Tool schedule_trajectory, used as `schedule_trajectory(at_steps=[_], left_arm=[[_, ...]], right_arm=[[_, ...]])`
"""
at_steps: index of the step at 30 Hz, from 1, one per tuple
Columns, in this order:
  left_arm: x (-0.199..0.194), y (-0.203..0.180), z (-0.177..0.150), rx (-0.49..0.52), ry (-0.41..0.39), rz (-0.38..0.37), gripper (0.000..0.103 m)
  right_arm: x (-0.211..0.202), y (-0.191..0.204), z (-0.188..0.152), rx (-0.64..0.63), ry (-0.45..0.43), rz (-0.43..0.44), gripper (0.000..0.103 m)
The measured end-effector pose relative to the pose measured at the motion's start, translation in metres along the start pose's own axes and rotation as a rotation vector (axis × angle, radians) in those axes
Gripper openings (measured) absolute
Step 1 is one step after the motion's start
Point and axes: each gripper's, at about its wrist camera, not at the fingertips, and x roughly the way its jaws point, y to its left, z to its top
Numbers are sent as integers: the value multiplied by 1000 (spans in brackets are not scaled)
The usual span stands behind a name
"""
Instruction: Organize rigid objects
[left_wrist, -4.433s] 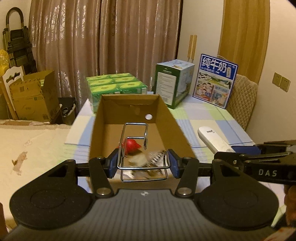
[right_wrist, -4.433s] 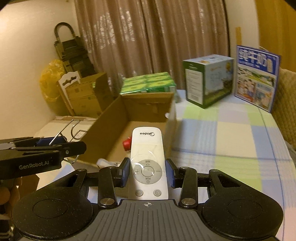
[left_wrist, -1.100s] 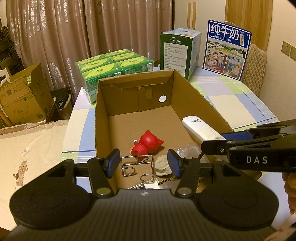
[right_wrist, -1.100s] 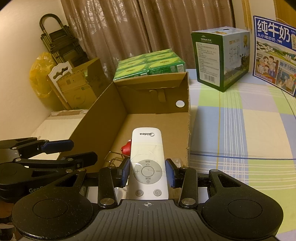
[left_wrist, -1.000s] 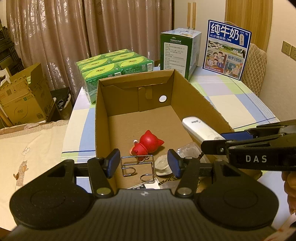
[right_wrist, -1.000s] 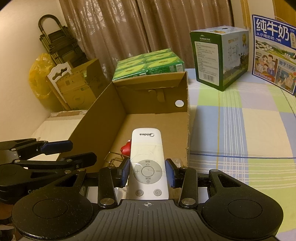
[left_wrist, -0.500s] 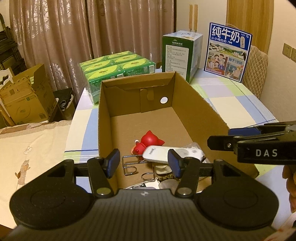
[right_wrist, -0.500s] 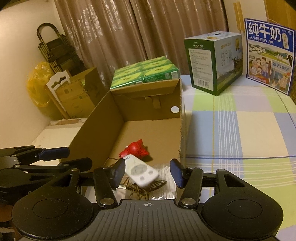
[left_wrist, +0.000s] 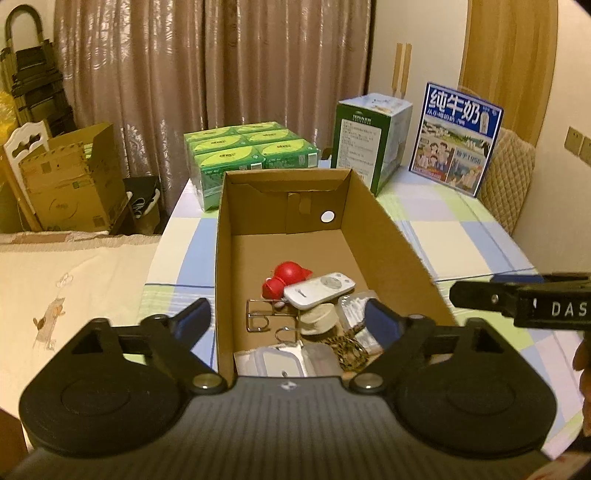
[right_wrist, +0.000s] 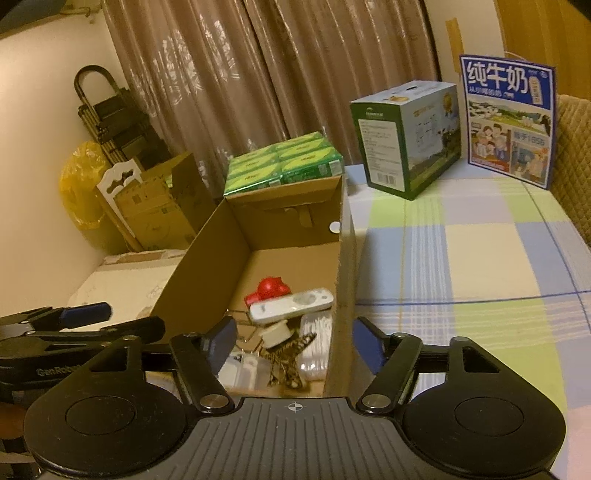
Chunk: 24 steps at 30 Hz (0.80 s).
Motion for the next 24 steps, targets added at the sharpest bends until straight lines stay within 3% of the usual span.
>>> schedule_trajectory(at_steps=[6,13,24], left_arm=[[-35,-7,-11,-39,-20,24,102],[-68,-13,-28,-85,-22,26,102],[-100,-33,-59,-64,18,48,102]], right_arm=[[-32,5,-13,-38,-2,-34,77],[-67,6,-29,-55,-19,-64,80],[-105,3,-66,-67,9,-113,80]])
